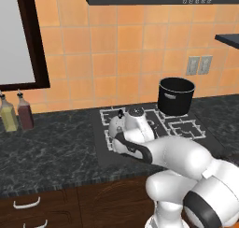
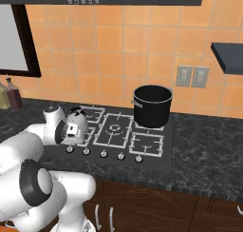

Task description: Pick the kettle from the counter and place it on a stove burner. Then turn the burner on.

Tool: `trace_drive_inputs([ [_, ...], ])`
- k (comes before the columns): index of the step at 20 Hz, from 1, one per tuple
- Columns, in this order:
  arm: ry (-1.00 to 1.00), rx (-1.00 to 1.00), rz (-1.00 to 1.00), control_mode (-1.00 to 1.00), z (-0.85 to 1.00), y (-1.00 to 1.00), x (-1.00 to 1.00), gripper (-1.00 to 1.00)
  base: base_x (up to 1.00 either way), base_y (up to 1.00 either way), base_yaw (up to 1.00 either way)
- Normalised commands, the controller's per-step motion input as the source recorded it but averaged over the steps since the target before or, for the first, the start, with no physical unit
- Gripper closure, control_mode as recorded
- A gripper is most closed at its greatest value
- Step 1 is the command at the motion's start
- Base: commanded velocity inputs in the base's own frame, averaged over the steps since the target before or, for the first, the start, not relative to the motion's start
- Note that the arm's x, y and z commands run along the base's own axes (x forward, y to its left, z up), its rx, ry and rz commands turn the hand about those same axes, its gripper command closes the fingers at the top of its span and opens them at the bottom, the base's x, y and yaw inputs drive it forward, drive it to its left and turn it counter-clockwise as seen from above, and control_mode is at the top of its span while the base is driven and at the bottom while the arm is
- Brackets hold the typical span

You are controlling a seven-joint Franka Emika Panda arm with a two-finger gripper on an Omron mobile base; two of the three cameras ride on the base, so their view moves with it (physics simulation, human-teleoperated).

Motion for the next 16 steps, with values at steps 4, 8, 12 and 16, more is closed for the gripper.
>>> trace_drive_inputs([
  [4, 0.06, 0.00, 0.00, -1.00, -0.33, 0.01, -0.01, -1.00, 0.00, 0.00, 0.00],
  [8, -0.01, 0.00, 0.00, -1.00, -0.10, 0.00, 0.06, -1.00, 0.00, 0.00, 0.00],
  [12, 0.00, 0.00, 0.00, -1.00, -0.11, 0.00, 0.06, -1.00, 0.00, 0.00, 0.00],
  [16, -0.05, 0.00, 0.00, -1.00, -0.21, 0.00, 0.05, -1.00, 0.00, 0.00, 0.00],
])
